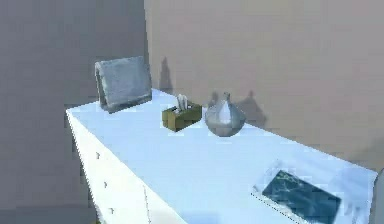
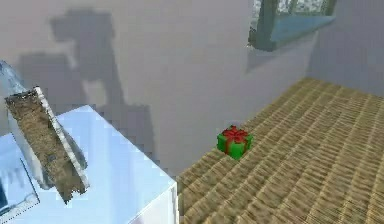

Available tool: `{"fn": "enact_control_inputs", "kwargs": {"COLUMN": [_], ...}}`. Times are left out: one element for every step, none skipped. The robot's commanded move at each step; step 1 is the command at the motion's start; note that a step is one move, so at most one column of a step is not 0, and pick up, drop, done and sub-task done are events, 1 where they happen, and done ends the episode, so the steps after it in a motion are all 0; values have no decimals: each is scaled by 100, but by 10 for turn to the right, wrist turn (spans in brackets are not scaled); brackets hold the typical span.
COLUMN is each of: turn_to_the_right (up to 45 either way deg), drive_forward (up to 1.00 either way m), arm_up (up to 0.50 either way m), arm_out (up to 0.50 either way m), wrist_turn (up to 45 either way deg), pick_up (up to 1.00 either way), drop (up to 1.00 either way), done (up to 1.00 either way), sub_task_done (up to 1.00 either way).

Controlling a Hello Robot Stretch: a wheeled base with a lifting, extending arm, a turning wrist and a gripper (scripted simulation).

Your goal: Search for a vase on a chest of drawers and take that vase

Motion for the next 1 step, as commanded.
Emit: {"fn": "enact_control_inputs", "kwargs": {"turn_to_the_right": [-450], "drive_forward": [0], "arm_up": [0], "arm_out": [0], "wrist_turn": [0], "pick_up": [0], "drop": [0], "done": [0], "sub_task_done": [0]}}
